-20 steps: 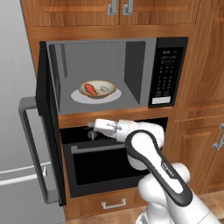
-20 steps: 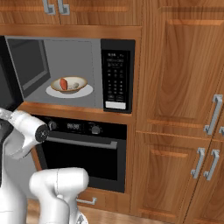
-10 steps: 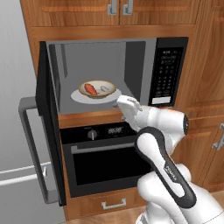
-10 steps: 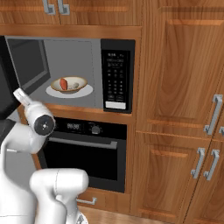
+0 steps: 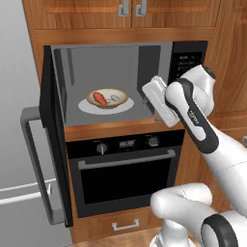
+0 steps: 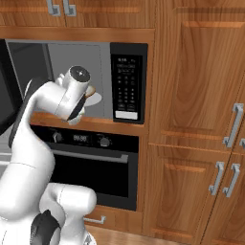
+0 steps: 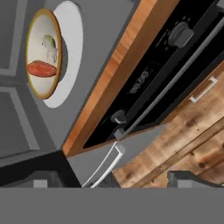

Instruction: The microwave is finished heating the fish and sweet potato. Take the bowl containing the food and place it on the dining counter.

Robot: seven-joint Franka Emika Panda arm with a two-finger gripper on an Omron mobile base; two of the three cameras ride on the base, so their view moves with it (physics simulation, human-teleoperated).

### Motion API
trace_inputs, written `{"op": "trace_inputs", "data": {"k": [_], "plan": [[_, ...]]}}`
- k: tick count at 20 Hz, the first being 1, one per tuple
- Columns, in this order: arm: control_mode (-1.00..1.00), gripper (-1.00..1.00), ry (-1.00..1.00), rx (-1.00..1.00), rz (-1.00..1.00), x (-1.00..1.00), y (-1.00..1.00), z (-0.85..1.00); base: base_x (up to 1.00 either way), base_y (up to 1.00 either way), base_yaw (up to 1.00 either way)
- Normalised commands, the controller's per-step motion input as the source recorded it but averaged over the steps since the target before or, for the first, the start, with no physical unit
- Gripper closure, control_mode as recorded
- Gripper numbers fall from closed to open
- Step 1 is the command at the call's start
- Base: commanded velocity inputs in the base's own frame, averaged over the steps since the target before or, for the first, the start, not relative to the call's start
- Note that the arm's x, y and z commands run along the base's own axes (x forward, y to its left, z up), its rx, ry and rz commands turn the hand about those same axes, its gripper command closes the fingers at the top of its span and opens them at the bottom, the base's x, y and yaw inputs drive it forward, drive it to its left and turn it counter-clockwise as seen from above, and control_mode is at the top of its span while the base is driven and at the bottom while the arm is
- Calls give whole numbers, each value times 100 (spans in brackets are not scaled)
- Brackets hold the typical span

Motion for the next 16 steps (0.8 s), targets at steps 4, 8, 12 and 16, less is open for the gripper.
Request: {"op": "trace_inputs", "data": {"k": [4,8,12,16], "plan": [[-100,-100,6,-3,-2,41,2,-51,0,0,0],[-100,-100,0,-1,0,78,0,-62,0,0,0],[-100,-100,0,0,-2,72,19,-17,0,0,0],[-100,-100,-6,0,-11,67,39,0,0,0,0]]}}
